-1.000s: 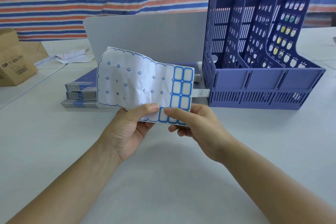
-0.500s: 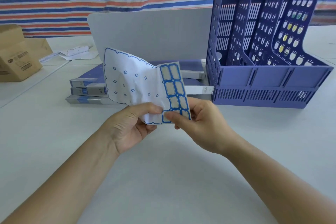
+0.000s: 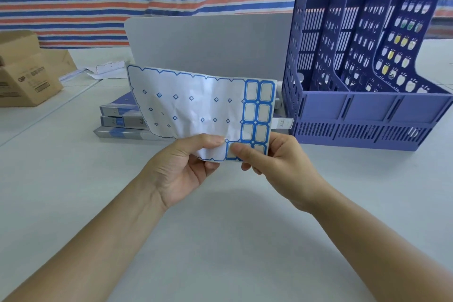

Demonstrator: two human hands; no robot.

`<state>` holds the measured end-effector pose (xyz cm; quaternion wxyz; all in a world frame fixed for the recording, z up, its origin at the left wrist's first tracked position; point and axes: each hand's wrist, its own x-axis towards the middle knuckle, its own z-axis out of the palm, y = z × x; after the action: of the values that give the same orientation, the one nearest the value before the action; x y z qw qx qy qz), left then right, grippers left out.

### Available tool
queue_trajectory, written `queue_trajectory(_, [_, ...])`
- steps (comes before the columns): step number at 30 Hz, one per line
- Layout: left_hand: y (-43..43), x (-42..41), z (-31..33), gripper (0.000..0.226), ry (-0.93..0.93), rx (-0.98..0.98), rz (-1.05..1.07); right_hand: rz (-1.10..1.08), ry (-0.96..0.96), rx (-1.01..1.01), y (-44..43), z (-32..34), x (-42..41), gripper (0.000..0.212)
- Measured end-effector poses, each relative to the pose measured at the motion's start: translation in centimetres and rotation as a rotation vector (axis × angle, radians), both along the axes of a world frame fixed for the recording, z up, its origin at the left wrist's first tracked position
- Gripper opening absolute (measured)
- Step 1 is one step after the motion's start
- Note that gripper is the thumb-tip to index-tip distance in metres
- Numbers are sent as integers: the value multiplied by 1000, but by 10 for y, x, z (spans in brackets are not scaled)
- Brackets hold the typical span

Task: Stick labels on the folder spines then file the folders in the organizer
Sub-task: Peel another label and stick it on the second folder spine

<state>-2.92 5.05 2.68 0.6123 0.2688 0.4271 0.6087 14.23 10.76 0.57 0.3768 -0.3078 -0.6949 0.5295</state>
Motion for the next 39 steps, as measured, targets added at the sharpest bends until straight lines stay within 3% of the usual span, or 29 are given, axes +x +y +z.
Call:
queue_trajectory(6, [2,-6,-6,56,-8,-7,-19,83,-68,36,-2,5,3,8])
queue_trajectory(15, [2,-8,-10,61,130,79,-73,59,-79,23,-2,6,5,10])
queue_trajectory(19, [4,-9,-13,65,106,66,-49,59,-78,99,-4,7,4,9])
queue_trajectory(27, [3,-4,-9,44,102,27,15,83,-6,172,-4,3,0,18])
queue_trajectory(32, [3,-3,-8,12,65,-19,-15,42,5,146,1,-4,-1,9])
queue_trajectory(39, [3,-3,-8,23,52,-19,-17,31,7,179,2,-6,-3,8])
